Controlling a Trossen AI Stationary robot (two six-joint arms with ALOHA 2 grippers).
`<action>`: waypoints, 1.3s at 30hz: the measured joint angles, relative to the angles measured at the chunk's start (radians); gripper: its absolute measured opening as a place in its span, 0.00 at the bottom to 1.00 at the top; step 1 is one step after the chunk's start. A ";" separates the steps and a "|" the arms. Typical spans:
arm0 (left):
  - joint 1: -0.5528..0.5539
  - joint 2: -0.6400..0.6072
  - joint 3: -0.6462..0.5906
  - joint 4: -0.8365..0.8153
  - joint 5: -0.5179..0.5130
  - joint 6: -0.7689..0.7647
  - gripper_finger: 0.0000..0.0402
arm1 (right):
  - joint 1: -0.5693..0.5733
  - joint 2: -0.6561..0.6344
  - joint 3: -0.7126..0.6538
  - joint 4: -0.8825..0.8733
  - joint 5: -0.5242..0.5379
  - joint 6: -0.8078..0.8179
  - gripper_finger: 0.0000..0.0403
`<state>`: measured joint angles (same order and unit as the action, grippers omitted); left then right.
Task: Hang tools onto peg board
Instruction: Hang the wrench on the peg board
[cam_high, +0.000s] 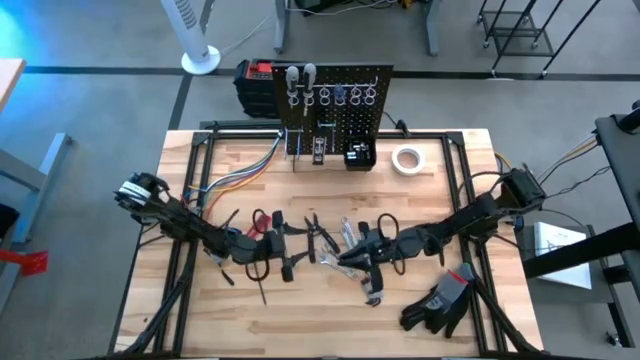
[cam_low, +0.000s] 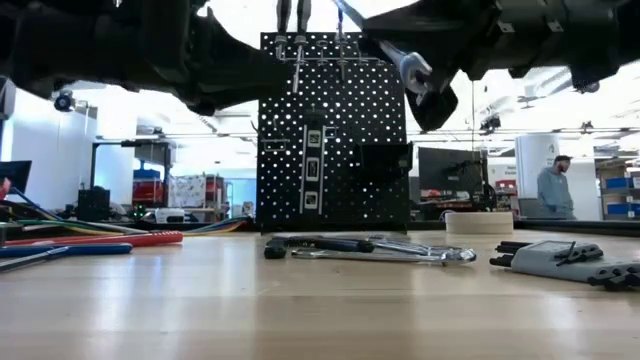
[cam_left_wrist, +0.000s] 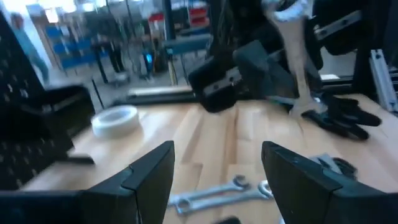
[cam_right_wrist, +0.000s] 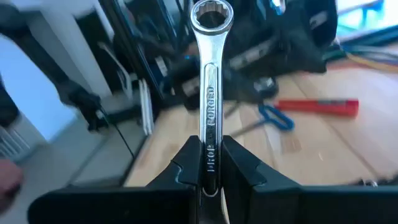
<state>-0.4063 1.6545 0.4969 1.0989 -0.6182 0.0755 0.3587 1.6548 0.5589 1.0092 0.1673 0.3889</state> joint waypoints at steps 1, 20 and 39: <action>0.006 0.025 0.001 0.048 0.011 0.028 0.58 | -0.007 0.009 -0.013 0.031 -0.008 0.001 0.06; 0.103 0.249 0.145 0.387 0.513 0.135 0.57 | -0.058 0.107 0.005 0.242 -0.314 0.006 0.06; 0.231 0.268 0.278 0.366 0.927 -0.012 0.39 | -0.065 0.101 0.005 0.268 -0.336 -0.001 0.06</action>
<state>-0.1754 1.9221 0.7749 1.4647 0.3093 0.0632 0.2935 1.7561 0.5640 1.2774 -0.1688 0.3879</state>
